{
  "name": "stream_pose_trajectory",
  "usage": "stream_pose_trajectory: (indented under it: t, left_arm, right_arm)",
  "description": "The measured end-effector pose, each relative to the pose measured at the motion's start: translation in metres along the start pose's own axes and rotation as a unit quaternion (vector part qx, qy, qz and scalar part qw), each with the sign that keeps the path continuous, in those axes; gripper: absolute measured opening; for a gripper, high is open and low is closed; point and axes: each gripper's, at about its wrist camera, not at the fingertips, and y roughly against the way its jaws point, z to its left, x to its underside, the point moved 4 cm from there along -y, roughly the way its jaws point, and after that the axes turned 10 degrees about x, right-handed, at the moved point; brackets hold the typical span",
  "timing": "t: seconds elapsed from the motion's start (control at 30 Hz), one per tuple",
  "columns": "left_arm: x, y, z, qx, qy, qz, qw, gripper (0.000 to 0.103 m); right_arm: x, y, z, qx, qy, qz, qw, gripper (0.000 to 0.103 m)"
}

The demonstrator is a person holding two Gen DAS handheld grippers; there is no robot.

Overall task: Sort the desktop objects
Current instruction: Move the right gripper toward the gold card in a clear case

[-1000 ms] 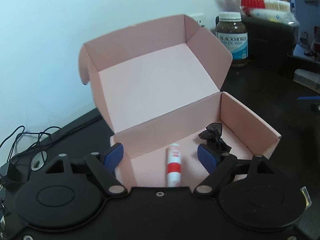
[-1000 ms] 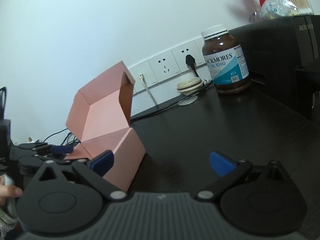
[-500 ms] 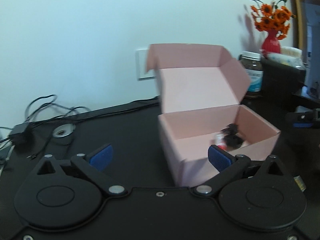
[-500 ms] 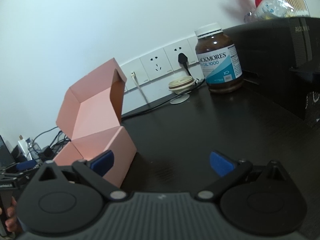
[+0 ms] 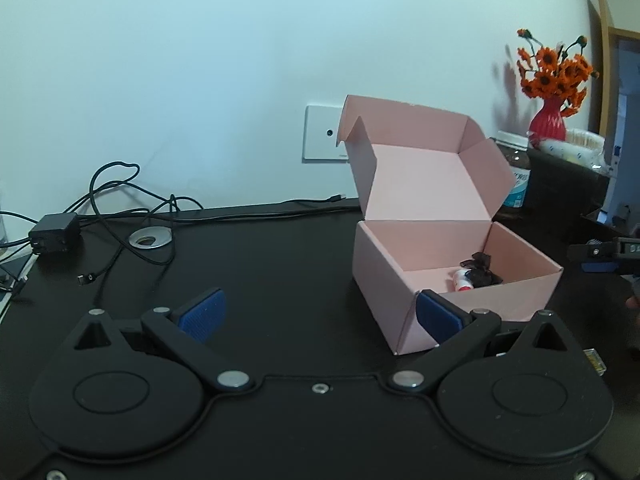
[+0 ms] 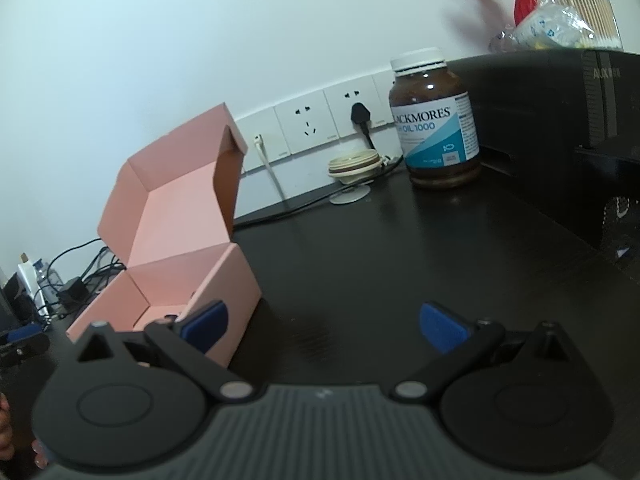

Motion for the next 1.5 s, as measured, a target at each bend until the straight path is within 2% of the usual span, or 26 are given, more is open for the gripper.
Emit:
stream_pose_trajectory:
  t: [0.47,0.6,0.97,1.5]
  left_arm:
    - [0.002,-0.001,-0.001,-0.021,-0.002,0.005,0.9998,0.103]
    - [0.002,0.001,0.001,-0.028,0.001,-0.001,0.9996,0.103]
    - [0.003,0.001,-0.005,-0.025,-0.016,0.001,0.9996,0.103]
    - [0.003,0.0,-0.004,-0.023,-0.012,0.005,0.9996,0.103]
  right_arm:
    - [0.0,-0.002,0.003,0.017,0.014,0.008,1.0,0.102]
    - [0.001,-0.004,0.01,0.032,0.046,0.023,0.998,0.102]
    - [0.008,0.012,0.028,0.034,0.122,-0.001,0.992,0.102]
    - [0.011,0.021,0.023,0.018,0.123,0.012,0.992,0.102]
